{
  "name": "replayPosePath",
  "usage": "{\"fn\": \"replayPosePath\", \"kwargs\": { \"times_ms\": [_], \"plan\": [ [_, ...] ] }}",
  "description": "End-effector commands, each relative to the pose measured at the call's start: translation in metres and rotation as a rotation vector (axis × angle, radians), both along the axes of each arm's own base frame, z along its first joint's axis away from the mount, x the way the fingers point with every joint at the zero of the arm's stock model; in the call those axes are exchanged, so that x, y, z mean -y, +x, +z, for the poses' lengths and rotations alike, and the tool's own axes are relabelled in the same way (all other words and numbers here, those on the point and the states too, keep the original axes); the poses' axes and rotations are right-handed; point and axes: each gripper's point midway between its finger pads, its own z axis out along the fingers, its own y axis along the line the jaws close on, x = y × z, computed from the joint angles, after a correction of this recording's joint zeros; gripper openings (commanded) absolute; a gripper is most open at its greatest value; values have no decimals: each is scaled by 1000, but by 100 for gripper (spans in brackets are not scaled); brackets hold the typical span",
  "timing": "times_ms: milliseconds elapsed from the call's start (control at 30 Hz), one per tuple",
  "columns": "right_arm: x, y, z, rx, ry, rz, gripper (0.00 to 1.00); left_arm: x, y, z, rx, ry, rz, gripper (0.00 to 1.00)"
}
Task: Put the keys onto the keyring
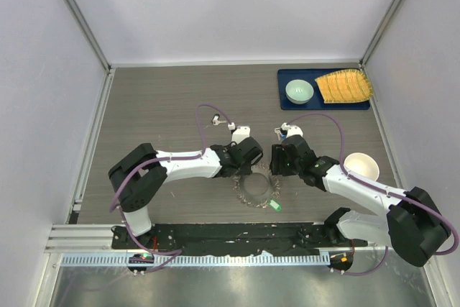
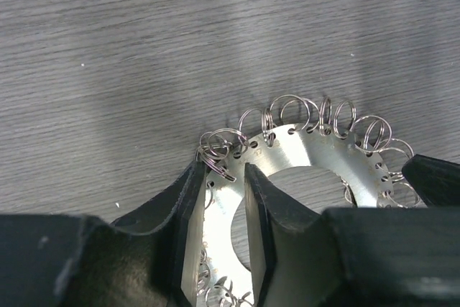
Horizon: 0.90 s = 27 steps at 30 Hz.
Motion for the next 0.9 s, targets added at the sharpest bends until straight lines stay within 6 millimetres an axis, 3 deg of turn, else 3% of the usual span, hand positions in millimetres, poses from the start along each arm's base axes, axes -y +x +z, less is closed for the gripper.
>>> {"fn": "replayPosePath", "kwargs": {
  "times_ms": [0, 400, 567, 667, 700, 867],
  "plan": [
    [-2, 8, 12, 64, 28, 2, 56, 11, 11, 11, 50, -20, 29, 30],
    [-6, 8, 17, 78, 42, 27, 56, 2, 11, 8, 61, 18, 32, 0],
    [-13, 5, 16, 63, 58, 71, 56, -6, 6, 10, 104, 54, -98, 0],
    [-21, 0, 11, 22, 79, 111, 56, -5, 6, 24, 127, -6, -201, 0],
    [-23, -3, 7, 4, 81, 122, 56, -4, -2, 21, 101, -45, -248, 0],
    [-36, -23, -18, -135, 113, 195, 56, -14, -1, 27, 84, -97, -344, 0]
  ]
}}
